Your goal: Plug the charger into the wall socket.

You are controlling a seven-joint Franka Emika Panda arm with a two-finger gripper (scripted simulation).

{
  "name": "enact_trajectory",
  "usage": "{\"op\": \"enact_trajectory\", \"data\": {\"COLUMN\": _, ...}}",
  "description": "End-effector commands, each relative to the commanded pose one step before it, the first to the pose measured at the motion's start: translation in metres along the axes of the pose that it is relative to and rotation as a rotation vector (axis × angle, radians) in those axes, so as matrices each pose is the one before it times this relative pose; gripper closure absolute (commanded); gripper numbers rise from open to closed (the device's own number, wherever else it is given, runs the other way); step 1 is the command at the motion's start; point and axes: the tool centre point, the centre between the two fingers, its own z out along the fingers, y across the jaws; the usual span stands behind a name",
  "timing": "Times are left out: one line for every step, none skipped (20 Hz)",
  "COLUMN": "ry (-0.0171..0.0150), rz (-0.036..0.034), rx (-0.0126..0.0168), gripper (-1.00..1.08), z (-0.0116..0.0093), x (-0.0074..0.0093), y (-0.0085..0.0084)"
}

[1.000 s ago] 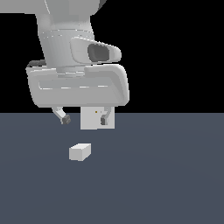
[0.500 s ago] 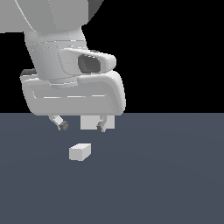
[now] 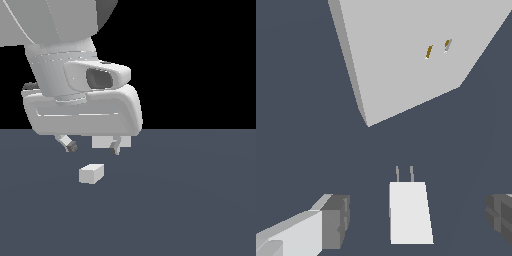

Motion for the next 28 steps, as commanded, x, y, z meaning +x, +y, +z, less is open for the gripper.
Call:
{"op": "enact_trajectory", "data": {"ry": -0.00062, "rz": 0.0004, "rx": -0.00029, "gripper": -0.92, "z": 0.00383, "x": -0.0025, "y": 0.00023}}
{"op": "enact_trajectory", "data": {"ry": -0.00029, "rz": 0.00057, "rx": 0.00025, "gripper": -0.92, "z": 0.00253, "x": -0.00149, "y": 0.00012}}
{"op": "enact_trajectory", "data": {"ry": -0.00027, "rz": 0.00059, "rx": 0.00024, "gripper": -0.92, "z": 0.00296, "x": -0.00173, "y": 0.0001}}
{"op": "enact_trajectory", "data": {"ry": 0.0, "rz": 0.0, "rx": 0.0, "gripper": -0.92, "z": 0.00331, "x": -0.00203, "y": -0.00016}}
{"op": "enact_trajectory", "data": {"ry": -0.00031, "rz": 0.00088, "rx": 0.00027, "gripper": -0.92, "z": 0.00385, "x": -0.00215, "y": 0.0002}}
{"op": "enact_trajectory", "data": {"ry": 0.0, "rz": 0.0, "rx": 0.0, "gripper": -0.92, "z": 0.00418, "x": -0.00248, "y": -0.00019}}
{"op": "enact_trajectory", "data": {"ry": -0.00016, "rz": 0.00095, "rx": 0.00015, "gripper": -0.92, "z": 0.00423, "x": -0.00227, "y": 0.00025}}
{"op": "enact_trajectory", "data": {"ry": 0.0, "rz": 0.0, "rx": 0.0, "gripper": -0.92, "z": 0.00374, "x": -0.00213, "y": -0.00015}}
{"op": "enact_trajectory", "data": {"ry": 0.0, "rz": 0.0, "rx": 0.0, "gripper": -0.92, "z": 0.0033, "x": -0.00185, "y": -0.00012}}
{"op": "enact_trajectory", "data": {"ry": 0.00019, "rz": 0.00065, "rx": -0.00014, "gripper": -0.92, "z": 0.0028, "x": -0.00141, "y": 0.00025}}
{"op": "enact_trajectory", "data": {"ry": 0.0, "rz": 0.0, "rx": 0.0, "gripper": -0.92, "z": 0.00242, "x": -0.00132, "y": -0.00008}}
{"op": "enact_trajectory", "data": {"ry": 0.0, "rz": 0.0, "rx": 0.0, "gripper": -0.92, "z": 0.00198, "x": -0.00107, "y": -0.00006}}
{"op": "enact_trajectory", "data": {"ry": 0.0, "rz": 0.0, "rx": 0.0, "gripper": -0.92, "z": 0.00154, "x": -0.00083, "y": -0.00004}}
{"op": "enact_trajectory", "data": {"ry": 0.00049, "rz": 0.00031, "rx": -0.00037, "gripper": -0.92, "z": 0.00094, "x": -0.00041, "y": 0.00021}}
{"op": "enact_trajectory", "data": {"ry": 0.0, "rz": 0.0, "rx": 0.0, "gripper": -0.92, "z": 0.00066, "x": -0.00035, "y": -0.00002}}
{"op": "enact_trajectory", "data": {"ry": 0.0, "rz": 0.0, "rx": 0.0, "gripper": -0.92, "z": 0.00022, "x": -0.00012, "y": -0.00001}}
{"op": "enact_trajectory", "data": {"ry": 0.0, "rz": 0.0, "rx": 0.0, "gripper": 1.08, "z": 0.0, "x": 0.0, "y": 0.0}}
{"op": "enact_trajectory", "data": {"ry": 0.0, "rz": 0.0, "rx": 0.0, "gripper": 1.08, "z": 0.0, "x": 0.0, "y": 0.0}}
{"op": "enact_trajectory", "data": {"ry": 0.0, "rz": 0.0, "rx": 0.0, "gripper": 1.08, "z": 0.0, "x": 0.0, "y": 0.0}}
{"op": "enact_trajectory", "data": {"ry": 0.0, "rz": 0.0, "rx": 0.0, "gripper": 1.08, "z": 0.0, "x": 0.0, "y": 0.0}}
{"op": "enact_trajectory", "data": {"ry": 0.0, "rz": 0.0, "rx": 0.0, "gripper": 1.08, "z": 0.0, "x": 0.0, "y": 0.0}}
{"op": "enact_trajectory", "data": {"ry": 0.0, "rz": 0.0, "rx": 0.0, "gripper": 1.08, "z": 0.0, "x": 0.0, "y": 0.0}}
{"op": "enact_trajectory", "data": {"ry": 0.0, "rz": 0.0, "rx": 0.0, "gripper": 1.08, "z": 0.0, "x": 0.0, "y": 0.0}}
{"op": "enact_trajectory", "data": {"ry": 0.0, "rz": 0.0, "rx": 0.0, "gripper": 1.08, "z": 0.0, "x": 0.0, "y": 0.0}}
{"op": "enact_trajectory", "data": {"ry": 0.0, "rz": 0.0, "rx": 0.0, "gripper": 1.08, "z": 0.0, "x": 0.0, "y": 0.0}}
{"op": "enact_trajectory", "data": {"ry": 0.0, "rz": 0.0, "rx": 0.0, "gripper": 1.08, "z": 0.0, "x": 0.0, "y": 0.0}}
{"op": "enact_trajectory", "data": {"ry": -0.00066, "rz": 0.00415, "rx": -0.00396, "gripper": 1.08, "z": -0.00034, "x": 0.00024, "y": 0.00324}}
{"op": "enact_trajectory", "data": {"ry": 0.00003, "rz": -0.0006, "rx": 0.00033, "gripper": 1.08, "z": -0.0001, "x": 0.00005, "y": 0.00002}}
